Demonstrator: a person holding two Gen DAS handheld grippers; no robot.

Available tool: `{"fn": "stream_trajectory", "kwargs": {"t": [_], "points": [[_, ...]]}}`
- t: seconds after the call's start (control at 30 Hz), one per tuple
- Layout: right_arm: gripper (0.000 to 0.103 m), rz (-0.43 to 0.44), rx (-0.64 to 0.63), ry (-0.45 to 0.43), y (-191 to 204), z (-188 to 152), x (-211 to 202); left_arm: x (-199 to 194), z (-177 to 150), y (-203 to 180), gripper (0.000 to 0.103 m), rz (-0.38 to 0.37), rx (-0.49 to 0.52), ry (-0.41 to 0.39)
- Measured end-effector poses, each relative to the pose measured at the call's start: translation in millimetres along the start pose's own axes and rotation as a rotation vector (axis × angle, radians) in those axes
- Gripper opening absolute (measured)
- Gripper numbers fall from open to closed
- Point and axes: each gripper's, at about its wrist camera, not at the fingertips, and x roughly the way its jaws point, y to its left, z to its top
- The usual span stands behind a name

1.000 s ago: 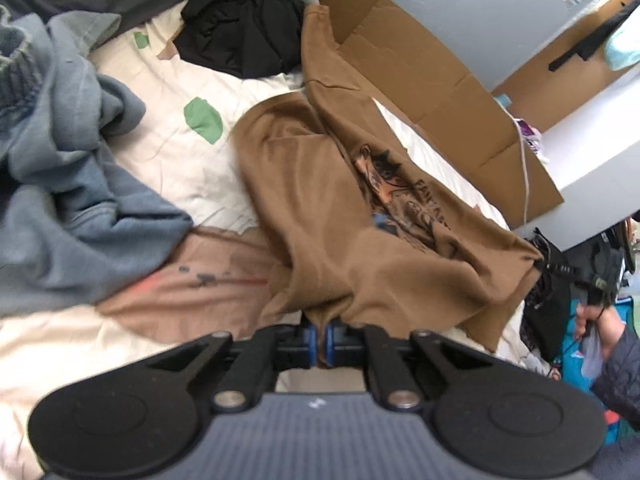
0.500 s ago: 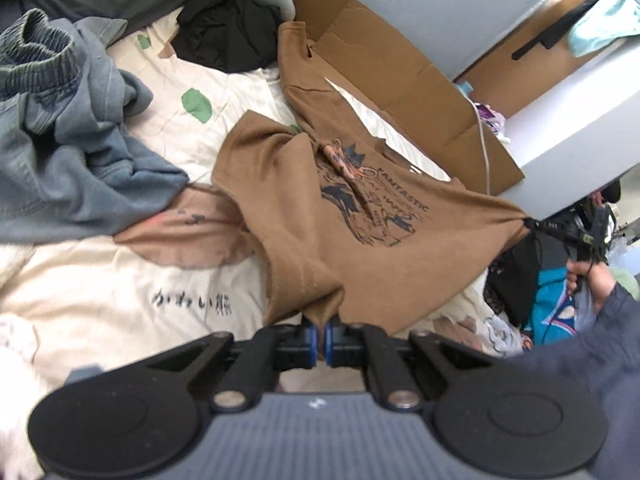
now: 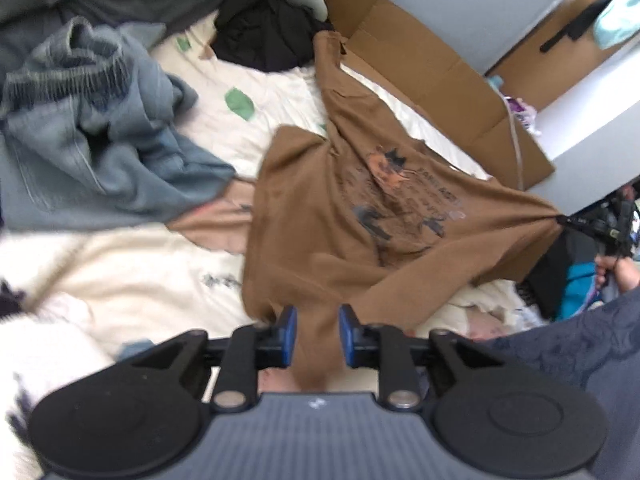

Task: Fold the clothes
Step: 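Pull the T-shirt edges apart with both tools to spread it, then open the left tool and release the brown T-shirt edge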

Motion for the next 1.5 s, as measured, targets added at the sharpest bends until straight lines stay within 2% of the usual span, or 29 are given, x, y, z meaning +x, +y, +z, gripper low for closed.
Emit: {"fn": "stream_trajectory", "kwargs": {"t": [0.07, 0.13, 0.2, 0.3, 0.4, 0.57, 0.67, 0.77, 0.93, 0.97, 1.03, 1.17, 1.2, 1.3, 1.5], "points": [[0.008, 0.008, 0.033, 0.003, -9, -5, 8, -3, 13, -5, 0.029, 0.039, -0.007, -0.02], [0.008, 0.02, 0.085, 0.002, -20, -11, 13, -7, 27, -15, 0.043, 0.071, 0.003, -0.055], [0.008, 0.03, 0.122, -0.005, -28, -17, 17, -7, 42, -25, 0.052, 0.092, 0.016, -0.085], [0.008, 0.037, 0.137, -0.012, -33, -25, 21, 1, 64, -38, 0.053, 0.12, 0.029, -0.129], [0.008, 0.034, 0.132, -0.021, -33, -33, 24, 28, 87, -47, 0.053, 0.156, 0.081, -0.154], [0.008, 0.03, 0.132, -0.032, -33, -39, 34, 95, 123, -46, 0.053, 0.167, 0.178, -0.106], [0.008, 0.026, 0.132, -0.038, -31, -49, 42, 130, 138, -38, 0.053, 0.164, 0.175, -0.096], [0.008, 0.023, 0.135, -0.041, -29, -59, 51, 162, 145, -21, 0.053, 0.153, 0.134, -0.081], [0.008, 0.002, 0.143, -0.047, -27, -75, 72, 212, 156, -7, 0.054, 0.16, 0.168, -0.062], [0.008, 0.007, 0.15, -0.046, -27, -77, 74, 221, 159, -5, 0.056, 0.16, 0.178, -0.063], [0.008, 0.028, 0.137, -0.024, -27, -82, 82, 236, 165, -2, 0.067, 0.164, 0.205, -0.071], [0.008, 0.042, 0.103, 0.005, -26, -89, 94, 268, 175, 2, 0.073, 0.137, 0.25, -0.057], [0.008, 0.047, 0.107, 0.012, -27, -90, 96, 277, 176, 3, 0.078, 0.145, 0.26, -0.043], [0.008, 0.052, 0.096, 0.019, -26, -93, 100, 301, 180, 3, 0.079, 0.155, 0.29, 0.001], [0.008, 0.063, 0.087, 0.027, -24, -98, 103, 316, 186, -6, 0.079, 0.097, 0.257, -0.047]]}}
